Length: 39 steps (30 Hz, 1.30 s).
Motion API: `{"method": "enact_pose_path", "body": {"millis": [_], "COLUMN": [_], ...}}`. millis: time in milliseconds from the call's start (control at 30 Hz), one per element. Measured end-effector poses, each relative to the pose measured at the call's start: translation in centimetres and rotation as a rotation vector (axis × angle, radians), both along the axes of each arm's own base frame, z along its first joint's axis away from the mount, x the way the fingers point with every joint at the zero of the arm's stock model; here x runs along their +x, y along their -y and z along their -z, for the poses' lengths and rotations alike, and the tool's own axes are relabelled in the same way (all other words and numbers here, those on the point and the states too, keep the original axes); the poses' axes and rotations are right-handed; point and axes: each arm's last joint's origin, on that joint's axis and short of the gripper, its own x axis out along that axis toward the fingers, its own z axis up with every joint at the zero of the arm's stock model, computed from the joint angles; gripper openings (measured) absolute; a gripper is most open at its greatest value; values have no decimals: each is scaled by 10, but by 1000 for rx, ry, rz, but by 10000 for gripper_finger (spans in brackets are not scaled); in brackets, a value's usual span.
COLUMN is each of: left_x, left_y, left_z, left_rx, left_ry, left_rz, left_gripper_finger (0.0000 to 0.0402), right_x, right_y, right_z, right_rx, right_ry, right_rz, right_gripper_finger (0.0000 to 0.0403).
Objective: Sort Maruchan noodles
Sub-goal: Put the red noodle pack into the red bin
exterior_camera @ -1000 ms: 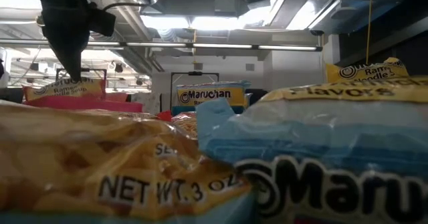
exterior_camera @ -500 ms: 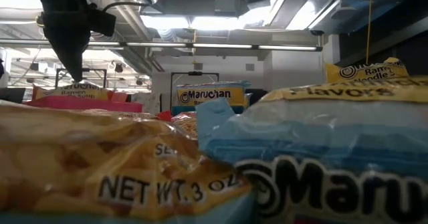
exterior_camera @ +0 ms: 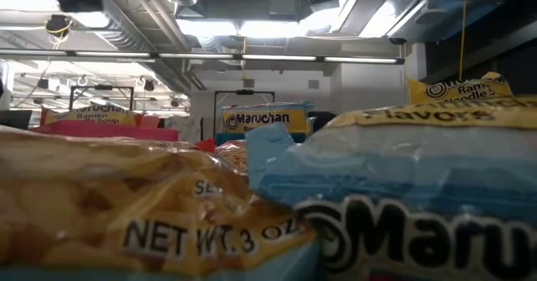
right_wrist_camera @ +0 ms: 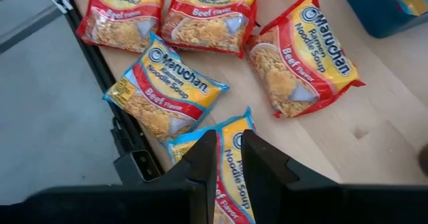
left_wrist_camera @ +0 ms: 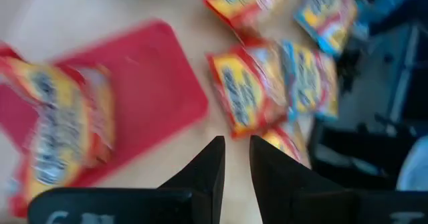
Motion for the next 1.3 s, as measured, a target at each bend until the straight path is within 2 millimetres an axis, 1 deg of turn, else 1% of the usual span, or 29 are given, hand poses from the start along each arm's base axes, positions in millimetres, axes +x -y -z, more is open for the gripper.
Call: {"method": "enact_pose_path", "body": {"millis": [67, 133, 300, 400, 533, 633, 733, 867, 1067, 1167, 1300], "left_x": [-4, -3, 0, -7, -13, -19, -23, -23, -12, -5, 2], "left_y": [12, 25, 57, 72, 96, 115, 129, 146, 166, 172, 181], "left_z": [2, 9, 48, 66, 70, 67, 72, 89, 127, 142, 158], "left_rx": [-15, -22, -85, -126, -190, -232, -205, -146, -42, 2, 15], "left_ry": [-32, -51, -125, -191, -119, -11, 44, -8, -153, -167, -176], "left_rz": [43, 73, 84, 78, 141, 137, 79, 50, 78, 65, 64], "left_gripper_finger": [64, 64, 64, 64, 64, 64, 64, 64, 74, 87, 110], "right_x": [-1, -1, -1, 0, 2, 6, 10, 13, 16, 15, 15], "right_y": [1, 1, 1, 0, 4, 8, 12, 17, 20, 20, 19], "right_z": [0, 0, 0, 1, 2, 2, 2, 2, 2, 2, 2], "right_rx": [-7, -13, -19, 7, 26, 22, 25, 28, 41, 48, 55], "right_ry": [-8, -10, -1, -21, -86, -90, -88, -86, -95, -101, -101], "right_rz": [0, 1, 5, -7, -90, -93, -82, -68, -64, -69, -64], "right_gripper_finger": [67, 67, 67, 67, 67, 67, 67, 67, 67, 67, 67]}}
